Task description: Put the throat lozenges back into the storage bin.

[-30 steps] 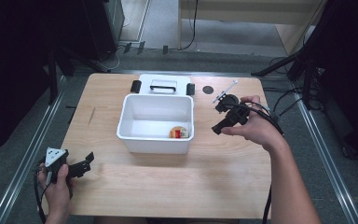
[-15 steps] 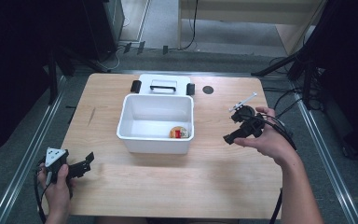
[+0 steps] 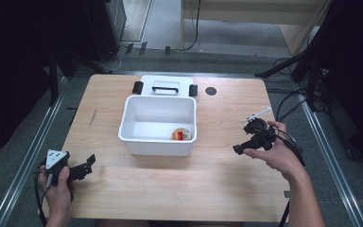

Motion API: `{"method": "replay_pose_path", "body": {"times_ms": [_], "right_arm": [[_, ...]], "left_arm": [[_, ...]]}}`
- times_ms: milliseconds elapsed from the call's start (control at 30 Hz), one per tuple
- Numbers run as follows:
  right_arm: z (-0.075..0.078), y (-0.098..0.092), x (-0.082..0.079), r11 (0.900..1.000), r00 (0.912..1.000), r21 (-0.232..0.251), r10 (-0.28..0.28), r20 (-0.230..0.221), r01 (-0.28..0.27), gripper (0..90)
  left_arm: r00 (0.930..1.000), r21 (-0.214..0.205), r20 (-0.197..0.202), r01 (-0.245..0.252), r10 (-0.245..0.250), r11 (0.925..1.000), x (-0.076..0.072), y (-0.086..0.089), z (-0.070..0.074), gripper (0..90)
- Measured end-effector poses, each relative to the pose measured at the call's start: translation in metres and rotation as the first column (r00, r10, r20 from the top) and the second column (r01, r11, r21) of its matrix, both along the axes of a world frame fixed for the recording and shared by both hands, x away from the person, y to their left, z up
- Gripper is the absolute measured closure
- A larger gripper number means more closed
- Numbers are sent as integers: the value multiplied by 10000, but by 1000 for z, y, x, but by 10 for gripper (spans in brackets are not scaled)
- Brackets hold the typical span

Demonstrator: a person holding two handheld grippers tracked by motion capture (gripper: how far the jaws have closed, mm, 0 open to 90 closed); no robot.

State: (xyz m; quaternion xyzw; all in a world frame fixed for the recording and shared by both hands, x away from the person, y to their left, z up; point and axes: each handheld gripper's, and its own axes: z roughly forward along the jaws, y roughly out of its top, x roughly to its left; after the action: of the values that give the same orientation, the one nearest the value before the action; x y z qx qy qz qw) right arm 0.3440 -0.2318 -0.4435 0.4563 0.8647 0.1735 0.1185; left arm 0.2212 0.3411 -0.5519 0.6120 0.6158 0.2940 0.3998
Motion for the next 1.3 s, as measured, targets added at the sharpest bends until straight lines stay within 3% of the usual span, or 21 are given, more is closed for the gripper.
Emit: {"method": "replay_pose_path", "body": {"times_ms": [167, 367, 700, 1167, 1300], "right_arm": [[-15, -14, -5, 9979, 9983, 275, -578, -30, 578, 36], [-30, -31, -15, 9920, 9928, 597, -1139, 375, 1115, 31], [-60, -62, -38, 9716, 9718, 1171, -2170, 928, 2058, 21], [-86, -92, -76, 9366, 9320, 1892, -3256, 1589, 2950, 14], [-89, -101, -86, 9208, 9087, 2260, -3639, 2046, 3179, 12]], "left_arm": [[10000, 2, -6, 14, -14, 10000, 0, 0, 0, 0], [10000, -8, 19, 16, -16, 10000, 0, 0, 0, 0], [10000, 14, 24, -14, 14, 10000, 0, -1, 0, 0], [10000, -11, 40, 32, -31, 10000, -1, 0, 0, 0], [10000, -18, 16, 69, -69, 10000, -1, 0, 0, 0]]}}
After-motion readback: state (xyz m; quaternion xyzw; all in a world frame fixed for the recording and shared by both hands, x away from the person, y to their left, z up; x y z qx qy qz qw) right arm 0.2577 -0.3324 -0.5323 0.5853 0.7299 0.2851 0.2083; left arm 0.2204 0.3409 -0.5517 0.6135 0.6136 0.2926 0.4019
